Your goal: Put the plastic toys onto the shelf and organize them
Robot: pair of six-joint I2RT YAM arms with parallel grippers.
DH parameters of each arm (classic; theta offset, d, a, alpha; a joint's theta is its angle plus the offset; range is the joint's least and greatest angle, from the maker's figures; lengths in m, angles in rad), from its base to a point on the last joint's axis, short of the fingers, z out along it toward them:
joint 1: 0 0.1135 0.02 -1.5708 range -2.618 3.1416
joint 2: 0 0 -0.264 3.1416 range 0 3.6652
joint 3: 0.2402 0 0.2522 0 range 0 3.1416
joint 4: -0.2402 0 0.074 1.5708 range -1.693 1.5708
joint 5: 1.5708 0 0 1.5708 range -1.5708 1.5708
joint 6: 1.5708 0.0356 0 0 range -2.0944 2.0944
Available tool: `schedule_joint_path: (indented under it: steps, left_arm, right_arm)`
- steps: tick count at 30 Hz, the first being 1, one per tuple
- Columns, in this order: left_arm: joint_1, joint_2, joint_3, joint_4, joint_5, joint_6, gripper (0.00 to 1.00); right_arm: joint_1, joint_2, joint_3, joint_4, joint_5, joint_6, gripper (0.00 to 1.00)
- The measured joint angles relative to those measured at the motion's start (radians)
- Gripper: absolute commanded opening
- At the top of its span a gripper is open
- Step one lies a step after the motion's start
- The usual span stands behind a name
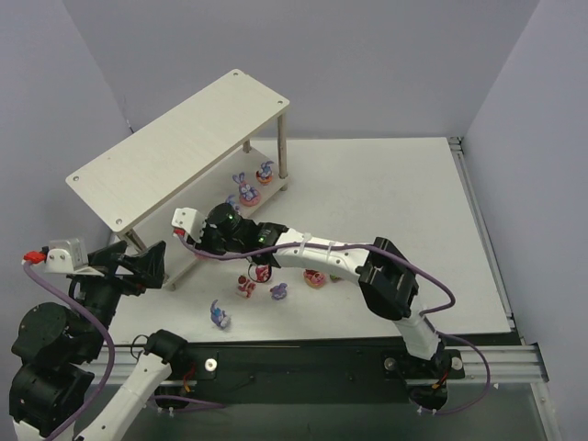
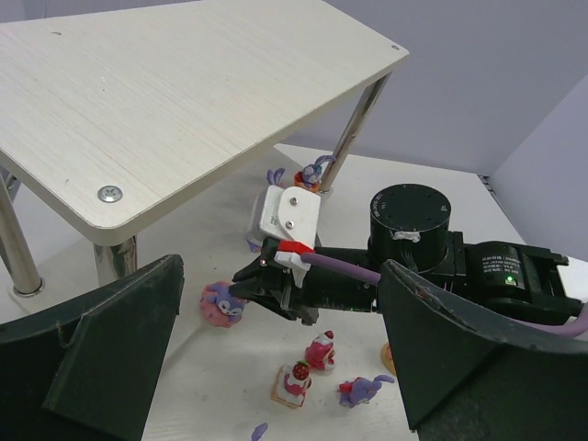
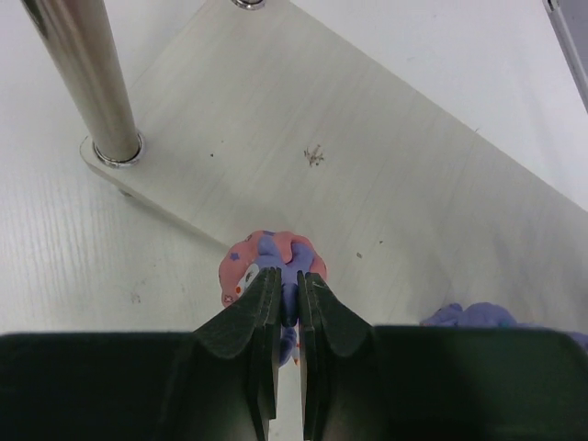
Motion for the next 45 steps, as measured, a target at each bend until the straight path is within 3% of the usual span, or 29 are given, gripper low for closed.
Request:
schedule_joint_path:
  steps: [16,19,23,26,31,37,45]
  left_arm:
    - [0.000,-0.019,-0.012,0.032,-0.021,0.017,0.97]
    - [0.000,-0.027,-0.019,0.032,-0.026,0.017,0.97]
    - [0.000,-0.031,-0.023,0.032,-0.032,0.017,0.97]
    - [0.000,-0.031,-0.026,0.032,-0.037,0.018,0.97]
    - [0.000,-0.032,-0.032,0.032,-0.047,0.018,0.97]
    - [-0.001,-0.032,-0.032,0.032,-0.059,0.022,0.97]
    - [-0.003,-0.032,-0.031,0.029,-0.062,0.023,0.97]
  right_arm:
    - [-0.002,0.135,0.182,-0.063,-0.002,-0.154,0.00]
    - [-0.005,0.137,0.187,-0.068,-0.011,-0.159,0.09]
    - [-0.013,0.140,0.195,-0.076,-0.010,-0.159,0.43]
    - [-0.015,0.140,0.196,-0.067,-0.008,-0.158,0.56]
    - [-0.019,0.140,0.196,-0.037,-0.004,-0.154,0.61]
    - [-0.016,0.138,0.169,0.055,0.044,-0.105,0.80]
    - [0.029,0.089,-0.021,0.205,0.283,0.108,0.84]
